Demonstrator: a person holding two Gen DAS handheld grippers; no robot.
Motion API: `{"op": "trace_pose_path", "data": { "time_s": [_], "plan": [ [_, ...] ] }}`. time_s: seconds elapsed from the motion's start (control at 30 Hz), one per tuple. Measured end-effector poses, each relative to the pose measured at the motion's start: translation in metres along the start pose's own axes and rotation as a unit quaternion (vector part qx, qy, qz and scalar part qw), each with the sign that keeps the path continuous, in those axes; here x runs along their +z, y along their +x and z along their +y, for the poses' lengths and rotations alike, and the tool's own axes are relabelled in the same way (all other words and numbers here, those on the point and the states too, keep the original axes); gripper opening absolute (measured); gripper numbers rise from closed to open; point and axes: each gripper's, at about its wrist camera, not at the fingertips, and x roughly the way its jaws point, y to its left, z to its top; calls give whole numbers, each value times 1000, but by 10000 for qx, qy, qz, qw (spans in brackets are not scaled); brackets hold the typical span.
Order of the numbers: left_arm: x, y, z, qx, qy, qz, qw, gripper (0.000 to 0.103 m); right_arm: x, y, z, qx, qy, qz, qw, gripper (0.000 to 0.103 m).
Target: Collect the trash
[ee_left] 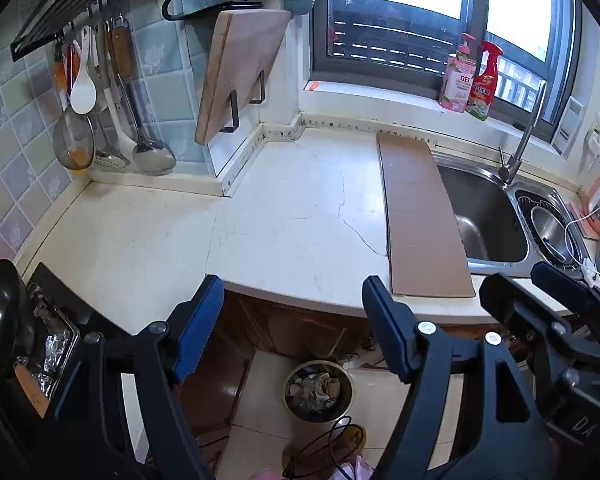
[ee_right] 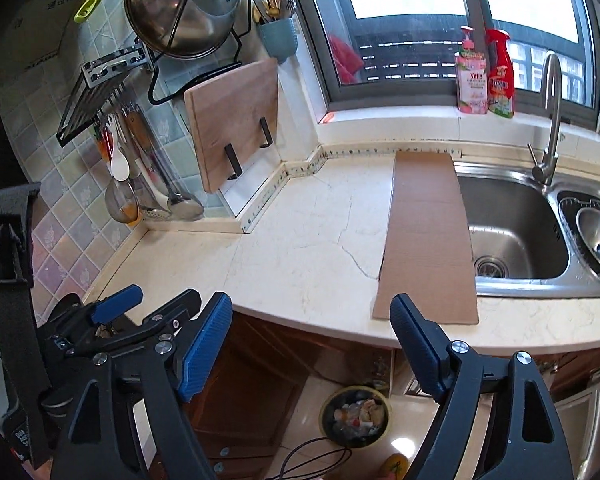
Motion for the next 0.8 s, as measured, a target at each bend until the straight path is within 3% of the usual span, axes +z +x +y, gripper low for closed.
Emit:
{"op": "trace_pose_path", "data": {
  "time_s": [0.8],
  "plan": [
    [24, 16, -14, 61, 180, -117, 9998, 70, 16, 10, -13, -233, 16, -170, 9996, 83]
  ]
}}
